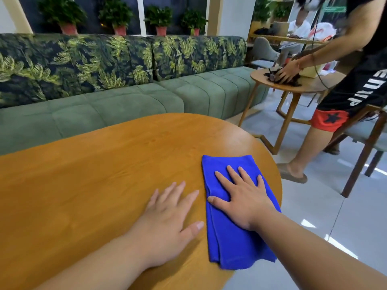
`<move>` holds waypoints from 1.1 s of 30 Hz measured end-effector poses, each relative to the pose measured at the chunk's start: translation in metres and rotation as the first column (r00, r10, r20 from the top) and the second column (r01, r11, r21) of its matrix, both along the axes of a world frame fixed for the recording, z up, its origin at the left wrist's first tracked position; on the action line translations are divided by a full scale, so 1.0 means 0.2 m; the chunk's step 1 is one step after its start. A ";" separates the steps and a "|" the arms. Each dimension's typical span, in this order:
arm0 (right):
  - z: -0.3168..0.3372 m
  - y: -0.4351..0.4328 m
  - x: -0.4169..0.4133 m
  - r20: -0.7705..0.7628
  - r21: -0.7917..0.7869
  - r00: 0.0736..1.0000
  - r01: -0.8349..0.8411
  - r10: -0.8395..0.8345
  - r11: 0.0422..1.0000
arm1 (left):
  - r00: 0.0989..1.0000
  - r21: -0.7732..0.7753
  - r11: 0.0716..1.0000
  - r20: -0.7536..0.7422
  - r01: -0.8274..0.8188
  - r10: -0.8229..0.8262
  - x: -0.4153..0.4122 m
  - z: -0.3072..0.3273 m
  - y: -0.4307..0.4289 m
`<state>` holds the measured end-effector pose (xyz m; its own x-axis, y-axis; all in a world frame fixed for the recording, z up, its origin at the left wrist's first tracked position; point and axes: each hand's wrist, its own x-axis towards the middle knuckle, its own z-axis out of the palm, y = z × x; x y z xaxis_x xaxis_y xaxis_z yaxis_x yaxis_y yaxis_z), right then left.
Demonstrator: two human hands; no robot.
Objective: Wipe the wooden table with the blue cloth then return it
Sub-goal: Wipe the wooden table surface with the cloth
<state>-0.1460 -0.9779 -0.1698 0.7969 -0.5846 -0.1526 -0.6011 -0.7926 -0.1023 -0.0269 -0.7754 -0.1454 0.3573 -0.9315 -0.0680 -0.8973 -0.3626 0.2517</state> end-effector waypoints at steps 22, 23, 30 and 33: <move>-0.02 -0.95 0.68 0.027 -0.065 0.955 0.296 -0.295 0.953 | 0.999 -0.045 0.999 0.041 -0.010 0.012 0.71 -0.06 -0.77; -0.02 -0.98 0.75 0.022 -0.064 0.958 0.288 -0.287 0.955 | 0.999 -0.046 0.999 0.037 -0.021 0.023 0.76 -0.06 -0.76; -0.03 -0.97 1.18 -0.002 -0.094 0.987 0.159 -0.160 0.983 | 0.996 -0.041 0.996 0.015 -0.083 0.084 1.02 -0.05 -0.63; -0.02 -0.92 1.36 0.004 -0.088 0.994 0.110 -0.110 0.990 | 0.993 -0.034 0.993 0.021 -0.117 0.118 1.11 -0.04 -0.54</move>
<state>0.1270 -1.1627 -0.1746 0.7266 -0.6801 -0.0974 -0.6854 -0.7274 -0.0342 0.1952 -0.8841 -0.1542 0.4652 -0.8847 -0.0287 -0.8549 -0.4575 0.2446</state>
